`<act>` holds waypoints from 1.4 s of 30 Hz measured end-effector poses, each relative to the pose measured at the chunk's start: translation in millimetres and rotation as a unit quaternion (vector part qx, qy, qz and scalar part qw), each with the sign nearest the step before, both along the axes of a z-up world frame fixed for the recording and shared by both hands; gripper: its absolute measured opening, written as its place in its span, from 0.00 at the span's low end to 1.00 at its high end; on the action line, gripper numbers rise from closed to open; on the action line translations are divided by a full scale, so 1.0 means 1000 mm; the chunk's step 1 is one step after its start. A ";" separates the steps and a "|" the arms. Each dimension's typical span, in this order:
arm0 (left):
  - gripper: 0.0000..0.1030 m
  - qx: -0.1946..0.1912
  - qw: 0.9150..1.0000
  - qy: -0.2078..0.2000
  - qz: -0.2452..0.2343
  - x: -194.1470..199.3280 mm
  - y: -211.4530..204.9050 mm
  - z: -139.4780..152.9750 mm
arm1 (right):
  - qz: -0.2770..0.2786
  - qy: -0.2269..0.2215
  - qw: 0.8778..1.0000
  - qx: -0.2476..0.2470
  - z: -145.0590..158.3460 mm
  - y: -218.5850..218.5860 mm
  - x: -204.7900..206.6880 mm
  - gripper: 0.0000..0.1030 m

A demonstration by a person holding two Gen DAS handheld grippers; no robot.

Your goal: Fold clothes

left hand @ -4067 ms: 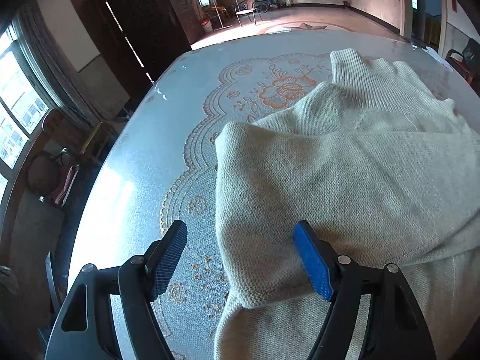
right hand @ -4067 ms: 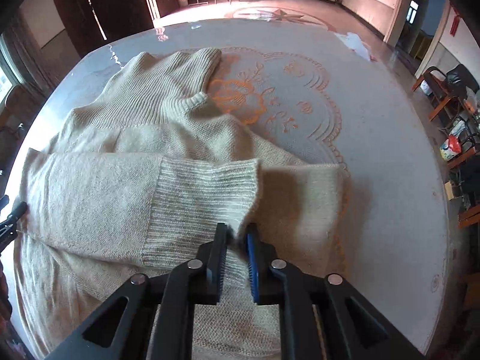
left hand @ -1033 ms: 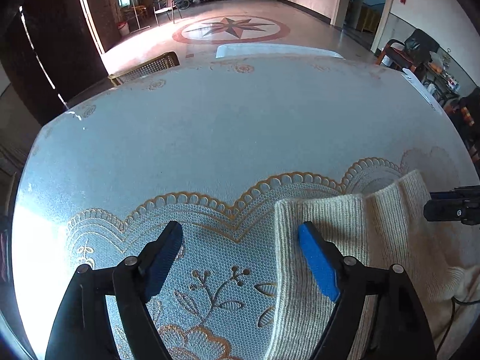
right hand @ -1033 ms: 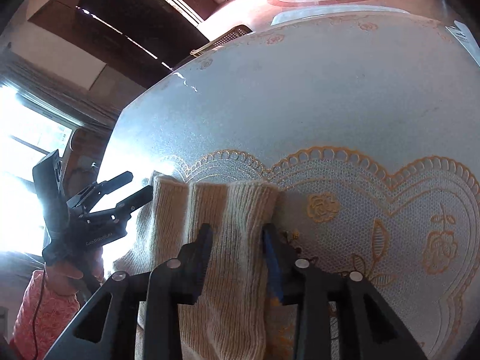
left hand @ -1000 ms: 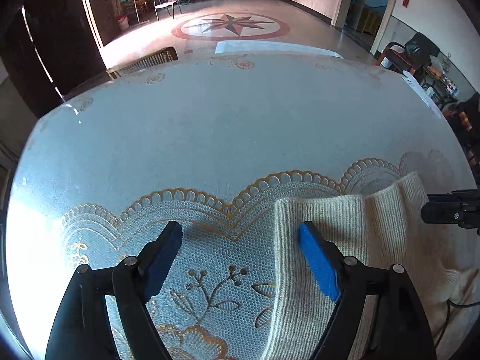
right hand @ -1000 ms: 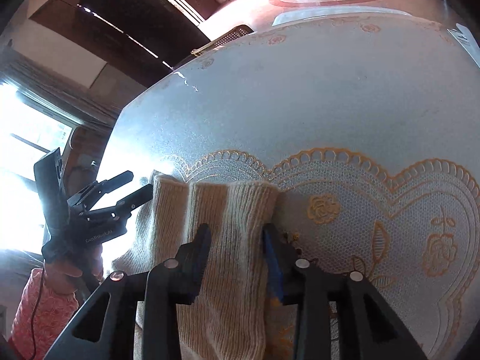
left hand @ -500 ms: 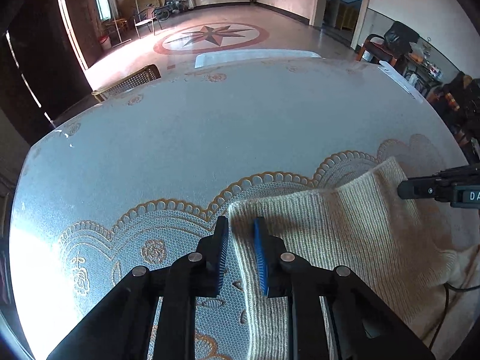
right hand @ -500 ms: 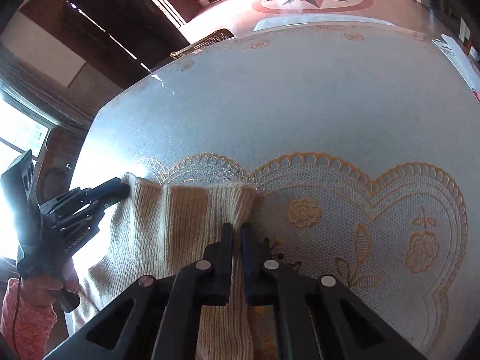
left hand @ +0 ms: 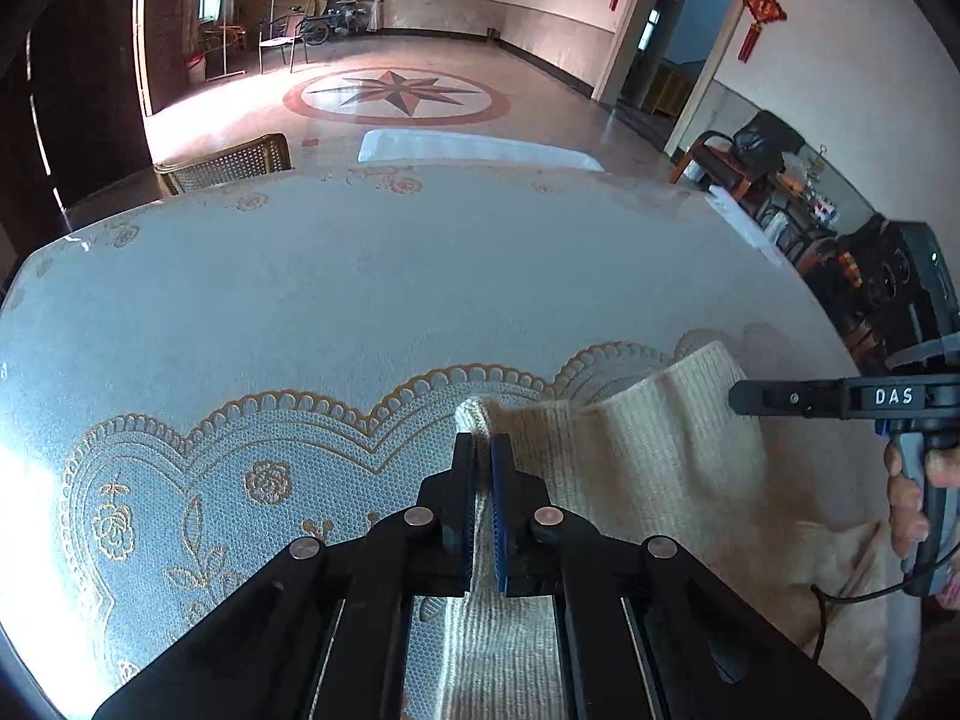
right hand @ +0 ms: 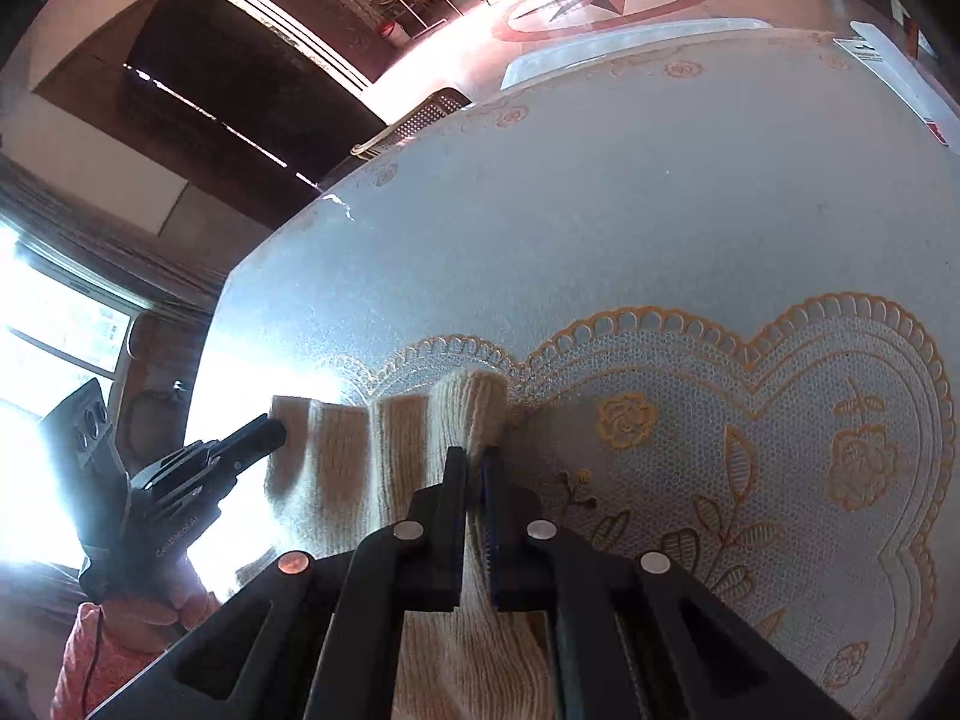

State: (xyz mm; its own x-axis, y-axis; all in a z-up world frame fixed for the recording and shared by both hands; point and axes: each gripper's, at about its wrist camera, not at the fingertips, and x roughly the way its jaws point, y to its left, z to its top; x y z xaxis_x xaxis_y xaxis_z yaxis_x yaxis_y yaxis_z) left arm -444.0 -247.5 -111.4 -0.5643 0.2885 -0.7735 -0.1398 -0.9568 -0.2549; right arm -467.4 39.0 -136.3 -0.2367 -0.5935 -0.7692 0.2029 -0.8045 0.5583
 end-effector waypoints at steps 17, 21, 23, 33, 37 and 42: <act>0.05 0.080 0.991 0.085 -0.061 0.176 -0.017 0.090 | 0.089 0.045 0.993 -0.061 0.080 0.019 0.147 0.03; 0.05 0.075 0.991 0.084 -0.067 0.243 -0.014 0.079 | 0.095 0.024 0.994 -0.059 0.068 0.038 0.211 0.03; 0.05 0.066 0.993 0.067 -0.065 0.270 -0.007 0.061 | 0.096 0.016 0.994 -0.040 0.054 0.042 0.238 0.03; 0.48 -0.107 0.994 -0.013 0.025 0.342 0.027 0.018 | 0.129 0.062 0.964 0.222 0.015 0.016 0.327 0.24; 0.67 -0.114 0.989 0.035 0.089 0.333 0.038 0.051 | 0.120 0.109 0.954 0.253 0.039 -0.011 0.332 0.26; 0.74 -0.152 0.985 0.071 0.050 0.289 0.094 0.051 | 0.088 0.137 0.964 0.210 0.049 -0.048 0.308 0.26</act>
